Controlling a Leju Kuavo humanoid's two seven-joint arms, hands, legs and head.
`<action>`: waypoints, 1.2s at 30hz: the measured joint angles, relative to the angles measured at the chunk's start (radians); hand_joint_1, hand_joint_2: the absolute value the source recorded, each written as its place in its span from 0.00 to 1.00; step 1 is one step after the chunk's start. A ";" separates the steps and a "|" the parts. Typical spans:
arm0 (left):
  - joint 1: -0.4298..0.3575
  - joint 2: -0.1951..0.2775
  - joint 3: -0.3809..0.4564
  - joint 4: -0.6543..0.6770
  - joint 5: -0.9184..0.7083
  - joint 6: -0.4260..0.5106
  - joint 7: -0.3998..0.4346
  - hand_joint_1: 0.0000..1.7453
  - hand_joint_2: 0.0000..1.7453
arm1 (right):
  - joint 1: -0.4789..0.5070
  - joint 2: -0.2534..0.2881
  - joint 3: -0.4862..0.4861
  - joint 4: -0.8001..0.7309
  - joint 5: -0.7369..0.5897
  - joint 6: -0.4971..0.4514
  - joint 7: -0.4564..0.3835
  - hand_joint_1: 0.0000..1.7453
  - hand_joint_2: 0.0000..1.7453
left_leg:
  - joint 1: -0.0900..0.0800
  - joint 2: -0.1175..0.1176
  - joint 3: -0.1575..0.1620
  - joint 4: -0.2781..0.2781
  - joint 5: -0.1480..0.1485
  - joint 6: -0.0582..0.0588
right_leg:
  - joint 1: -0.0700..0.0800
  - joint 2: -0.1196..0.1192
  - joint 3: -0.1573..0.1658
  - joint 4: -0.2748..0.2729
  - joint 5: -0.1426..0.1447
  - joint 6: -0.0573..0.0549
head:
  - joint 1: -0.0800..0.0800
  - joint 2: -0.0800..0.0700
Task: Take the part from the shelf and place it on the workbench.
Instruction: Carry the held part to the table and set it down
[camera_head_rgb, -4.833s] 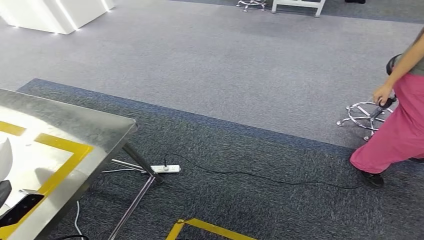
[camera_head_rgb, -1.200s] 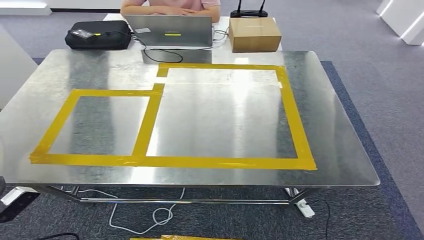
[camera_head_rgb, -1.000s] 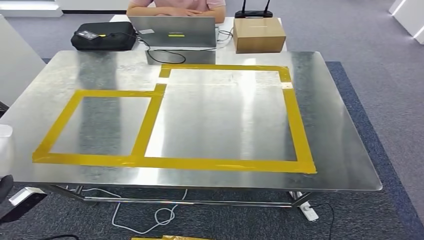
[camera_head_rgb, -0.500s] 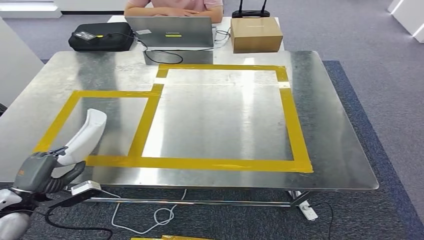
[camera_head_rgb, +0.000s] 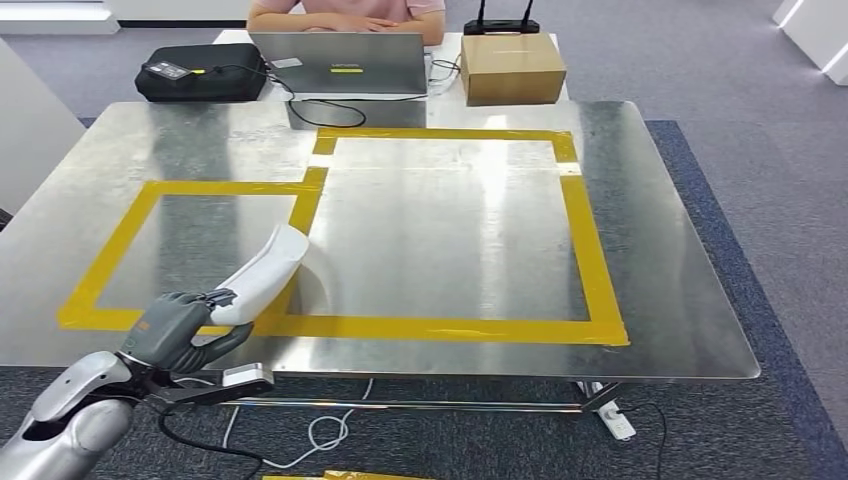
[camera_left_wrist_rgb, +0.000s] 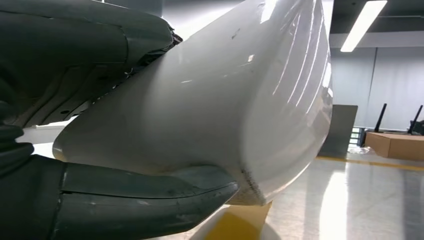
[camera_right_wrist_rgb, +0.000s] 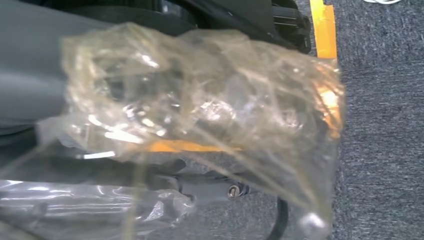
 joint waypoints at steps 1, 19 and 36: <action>-0.004 0.000 -0.004 0.004 -0.004 -0.001 0.005 1.00 1.00 | -0.001 -0.001 0.000 0.003 0.000 0.000 -0.001 0.00 0.00 | 0.000 0.000 0.000 0.000 0.000 0.000 | 0.000 0.000 0.000 0.000 0.000 0.000 | 0.000 0.000; -0.089 -0.003 -0.054 0.144 -0.178 0.027 0.188 1.00 1.00 | -0.032 -0.013 0.020 0.054 -0.001 -0.009 -0.005 0.00 0.00 | 0.000 0.001 0.000 0.000 0.000 0.000 | 0.000 0.001 0.000 0.000 0.000 0.000 | 0.000 0.000; -0.092 0.016 0.019 0.239 -0.300 0.065 0.233 0.75 1.00 | -0.037 -0.020 0.044 0.072 -0.017 -0.010 -0.005 0.00 0.00 | 0.000 0.001 0.000 0.000 0.000 0.000 | 0.000 0.001 0.001 0.000 0.000 0.000 | 0.000 0.000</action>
